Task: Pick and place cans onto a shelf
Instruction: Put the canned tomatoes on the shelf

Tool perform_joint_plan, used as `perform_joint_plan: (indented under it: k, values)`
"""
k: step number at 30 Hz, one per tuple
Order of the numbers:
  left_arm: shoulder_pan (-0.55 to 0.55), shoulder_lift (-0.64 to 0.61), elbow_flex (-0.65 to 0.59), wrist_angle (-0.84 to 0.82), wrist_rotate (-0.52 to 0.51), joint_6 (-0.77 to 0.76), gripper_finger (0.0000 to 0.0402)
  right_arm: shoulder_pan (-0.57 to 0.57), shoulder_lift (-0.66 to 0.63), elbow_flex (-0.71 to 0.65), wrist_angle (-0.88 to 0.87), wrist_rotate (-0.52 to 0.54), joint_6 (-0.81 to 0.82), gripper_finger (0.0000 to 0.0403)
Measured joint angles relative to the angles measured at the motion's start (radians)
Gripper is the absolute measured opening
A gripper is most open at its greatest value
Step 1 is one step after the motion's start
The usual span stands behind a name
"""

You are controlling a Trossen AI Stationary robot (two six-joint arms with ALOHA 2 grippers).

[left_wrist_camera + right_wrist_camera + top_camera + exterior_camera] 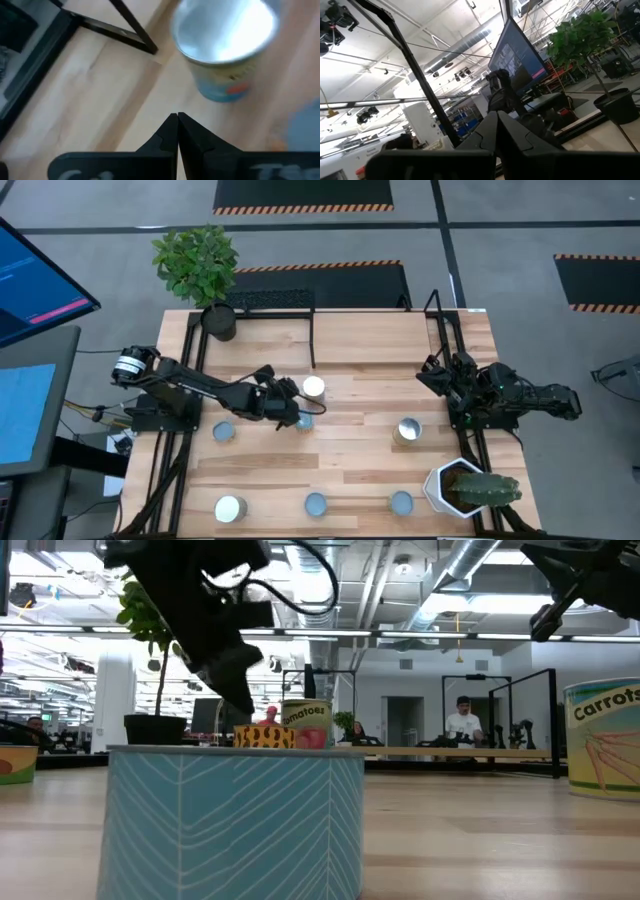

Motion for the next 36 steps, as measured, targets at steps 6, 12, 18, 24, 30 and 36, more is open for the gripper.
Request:
perform_joint_plan:
  k: [6,12,18,24,30,36]
  values:
    - [0.063,0.083,0.0,0.287,0.073,0.156,0.0,0.0,0.0,0.0,-0.007,0.0,-0.002,0.0033]
    - [0.061,0.151,0.136,0.402,0.118,0.269,0.0,0.0,0.0,0.0,-0.01,0.0,-0.003,0.0033]
    - [0.033,0.131,0.32,0.065,0.139,0.283,0.0,0.0,0.0,0.001,0.003,0.0,-0.057,0.0033]
    - [-0.012,0.078,0.413,-0.333,0.153,0.136,0.0,0.001,0.002,0.025,0.041,-0.009,-0.16,0.0033]
    - [-0.068,-0.045,0.311,-0.477,0.146,0.005,0.0,0.012,0.116,0.15,-0.055,0.018,-0.393,0.0033]
    - [-0.073,-0.241,0.081,-0.307,0.152,-0.093,0.0,-0.012,0.368,0.38,-0.389,0.114,-0.5,0.0033]
